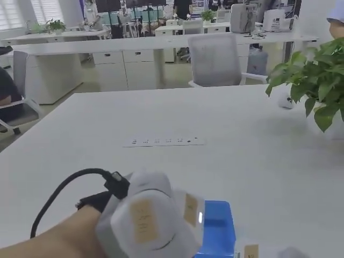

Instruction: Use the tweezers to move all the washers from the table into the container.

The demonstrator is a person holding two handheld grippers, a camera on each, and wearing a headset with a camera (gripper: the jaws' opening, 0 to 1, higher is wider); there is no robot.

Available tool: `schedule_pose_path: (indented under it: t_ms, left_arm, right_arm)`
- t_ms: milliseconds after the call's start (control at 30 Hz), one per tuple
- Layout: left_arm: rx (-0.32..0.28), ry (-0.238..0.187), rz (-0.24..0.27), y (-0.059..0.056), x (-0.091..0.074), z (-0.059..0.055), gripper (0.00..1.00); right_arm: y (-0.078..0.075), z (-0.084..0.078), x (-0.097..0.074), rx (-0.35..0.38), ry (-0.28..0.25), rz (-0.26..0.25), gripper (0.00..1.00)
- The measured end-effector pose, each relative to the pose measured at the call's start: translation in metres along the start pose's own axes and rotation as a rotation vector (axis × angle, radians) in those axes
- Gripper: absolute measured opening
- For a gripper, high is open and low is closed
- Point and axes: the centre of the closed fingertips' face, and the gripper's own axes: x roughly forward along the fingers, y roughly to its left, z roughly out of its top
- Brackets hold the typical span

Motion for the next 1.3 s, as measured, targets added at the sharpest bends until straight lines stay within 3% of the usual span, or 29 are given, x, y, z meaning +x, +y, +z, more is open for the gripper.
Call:
schedule_pose_path:
  t_ms: [100, 167, 300, 333, 400, 533, 633, 800, 933, 1067, 1200, 1300]
  left_arm:
    - [-0.069, -0.038, 0.042, 0.002, -0.001, -0.004, 0.12]
    - [-0.136, -0.104, 0.084, 0.004, -0.006, -0.002, 0.22]
    - [-0.329, -0.286, 0.161, 0.008, -0.024, 0.003, 0.29]
    - [-0.371, -0.314, 0.183, 0.009, -0.028, 0.002, 0.31]
    - [-0.445, -0.367, 0.254, 0.012, -0.038, -0.007, 0.36]
    - [-0.564, -0.431, 0.361, 0.011, -0.055, -0.026, 0.47]
    - [-0.653, -0.519, 0.433, 0.009, -0.071, -0.037, 0.52]
    - [-0.727, -0.612, 0.522, 0.005, -0.089, -0.048, 0.58]
    - [-0.749, -0.641, 0.585, 0.003, -0.095, -0.057, 0.63]
    - [-0.754, -0.672, 0.633, 0.003, -0.100, -0.062, 0.73]
    - [-0.751, -0.677, 0.679, 0.003, -0.105, -0.067, 0.75]
    - [-0.760, -0.689, 0.721, 0.006, -0.108, -0.073, 0.77]
  right_arm:
    - [-0.004, 0.000, 0.001, 0.036, -0.011, -0.004, 0.04]
    - [-0.007, -0.001, 0.000, 0.064, -0.014, -0.010, 0.03]
    - [-0.008, -0.001, 0.000, 0.092, -0.023, -0.012, 0.03]
    - [-0.007, -0.001, 0.000, 0.096, -0.024, -0.013, 0.03]
    - [-0.007, -0.001, 0.001, 0.089, -0.024, -0.017, 0.03]
    - [-0.005, 0.000, 0.003, 0.062, -0.020, -0.021, 0.03]
    - [-0.006, -0.001, 0.002, 0.068, -0.021, -0.022, 0.03]
    - [-0.007, -0.002, 0.001, 0.083, -0.021, -0.027, 0.03]
    - [-0.004, -0.002, 0.002, 0.024, 0.002, -0.033, 0.03]
    - [-0.005, -0.003, 0.001, 0.022, 0.014, -0.035, 0.03]
    - [-0.007, -0.005, -0.005, 0.050, 0.028, -0.043, 0.03]
    - [-0.010, 0.001, -0.014, 0.096, 0.010, -0.050, 0.03]
